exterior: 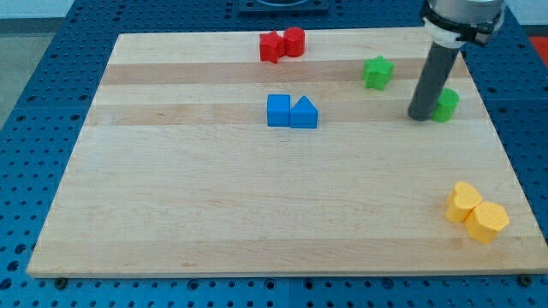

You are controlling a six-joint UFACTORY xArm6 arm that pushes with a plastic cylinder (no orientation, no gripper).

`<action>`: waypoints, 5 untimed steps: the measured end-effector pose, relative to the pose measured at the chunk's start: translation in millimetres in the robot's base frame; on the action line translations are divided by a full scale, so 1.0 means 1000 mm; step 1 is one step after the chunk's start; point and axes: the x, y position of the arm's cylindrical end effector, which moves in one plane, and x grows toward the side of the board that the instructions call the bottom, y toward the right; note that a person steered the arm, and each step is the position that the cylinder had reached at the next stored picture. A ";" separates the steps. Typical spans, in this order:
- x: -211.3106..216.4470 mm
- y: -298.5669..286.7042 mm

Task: Slide the green star to the green circle

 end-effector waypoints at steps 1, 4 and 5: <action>-0.001 -0.035; -0.067 -0.088; -0.090 -0.095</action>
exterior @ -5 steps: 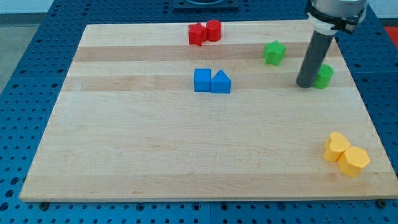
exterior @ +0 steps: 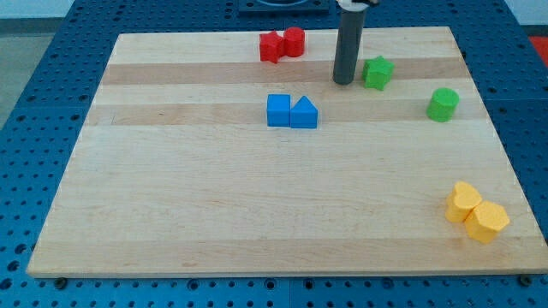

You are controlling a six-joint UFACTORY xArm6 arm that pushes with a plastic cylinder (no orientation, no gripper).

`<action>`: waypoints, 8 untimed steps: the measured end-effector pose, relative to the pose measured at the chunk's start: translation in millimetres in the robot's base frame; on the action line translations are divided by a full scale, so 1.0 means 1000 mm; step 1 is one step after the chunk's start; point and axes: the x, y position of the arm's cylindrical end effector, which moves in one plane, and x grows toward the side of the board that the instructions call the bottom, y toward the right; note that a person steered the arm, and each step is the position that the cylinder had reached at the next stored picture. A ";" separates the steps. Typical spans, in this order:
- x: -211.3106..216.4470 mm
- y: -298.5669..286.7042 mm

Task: Slide the green star to the green circle

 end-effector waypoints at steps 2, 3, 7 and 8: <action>-0.023 0.025; -0.022 0.046; 0.043 0.053; 0.063 0.060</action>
